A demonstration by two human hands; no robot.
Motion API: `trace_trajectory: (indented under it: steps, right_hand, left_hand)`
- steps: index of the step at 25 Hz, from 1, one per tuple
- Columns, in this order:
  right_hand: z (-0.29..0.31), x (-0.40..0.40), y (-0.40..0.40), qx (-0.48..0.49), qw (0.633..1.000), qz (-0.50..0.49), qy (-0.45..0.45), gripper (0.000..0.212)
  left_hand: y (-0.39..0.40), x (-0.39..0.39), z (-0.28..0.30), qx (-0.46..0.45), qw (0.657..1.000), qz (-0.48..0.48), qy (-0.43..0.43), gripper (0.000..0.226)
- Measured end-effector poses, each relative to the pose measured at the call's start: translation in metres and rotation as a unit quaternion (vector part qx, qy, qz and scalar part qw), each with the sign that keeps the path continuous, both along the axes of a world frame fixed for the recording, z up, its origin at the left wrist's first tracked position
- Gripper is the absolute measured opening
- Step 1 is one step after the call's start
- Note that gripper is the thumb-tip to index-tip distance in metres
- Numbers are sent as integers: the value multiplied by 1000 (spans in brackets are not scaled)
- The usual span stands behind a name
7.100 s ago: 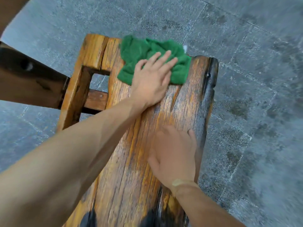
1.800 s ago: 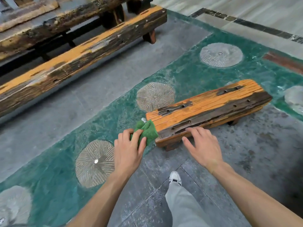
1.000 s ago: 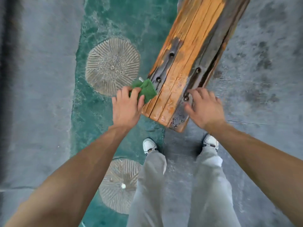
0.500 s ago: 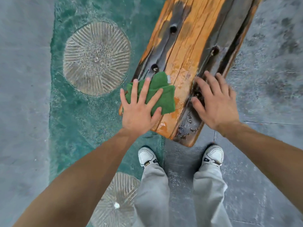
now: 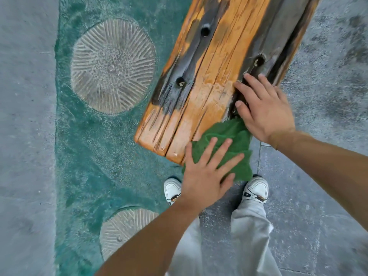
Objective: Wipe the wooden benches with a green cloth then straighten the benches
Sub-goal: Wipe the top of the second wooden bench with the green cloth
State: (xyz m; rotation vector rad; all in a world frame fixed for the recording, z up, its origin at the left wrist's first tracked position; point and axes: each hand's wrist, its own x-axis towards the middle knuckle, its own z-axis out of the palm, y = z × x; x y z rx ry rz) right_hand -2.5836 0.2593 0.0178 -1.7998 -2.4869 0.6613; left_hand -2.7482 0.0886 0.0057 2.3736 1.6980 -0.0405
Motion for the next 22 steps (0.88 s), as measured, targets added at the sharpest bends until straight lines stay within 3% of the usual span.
trace_trajectory:
  steps: [3, 7, 8, 9, 12, 14, 16, 18, 22]
  right_hand:
    - [0, -6, -4, -31, 999, -27, 21, 57]
    - [-2, -9, -5, -23, 998, -42, 39, 53]
    - [-2, -8, -4, -22, 998, -43, 46, 52]
    - [-3, -7, -4, -23, 997, -46, 52, 52]
    - [-3, -2, -3, -23, 996, -57, 67, 53]
    - [-1, -1, -6, -30, 995, -57, 70, 54]
    - [1, 1, -9, -45, 994, -71, 65, 56]
    - [2, 0, -15, -54, 995, -75, 46, 56]
    - [-6, -1, -21, -19, 995, -90, 32, 57]
  left_hand:
    - [10, -60, -3, -8, 986, 153, 66, 57]
    - [93, -76, 3, -38, 881, 472, 13, 58]
    - [109, -62, 5, -50, 877, 477, 19, 57]
    - [115, -44, 5, -61, 900, 431, 38, 57]
    - [68, 11, 6, -57, 989, 130, 32, 56]
    - [14, 11, 5, -42, 999, -3, 22, 54]
    - [-11, -26, 1, -46, 997, 46, 28, 54]
    - [-10, -70, 3, -62, 982, 172, 49, 55]
    - [79, -90, 8, -82, 919, 384, 23, 55]
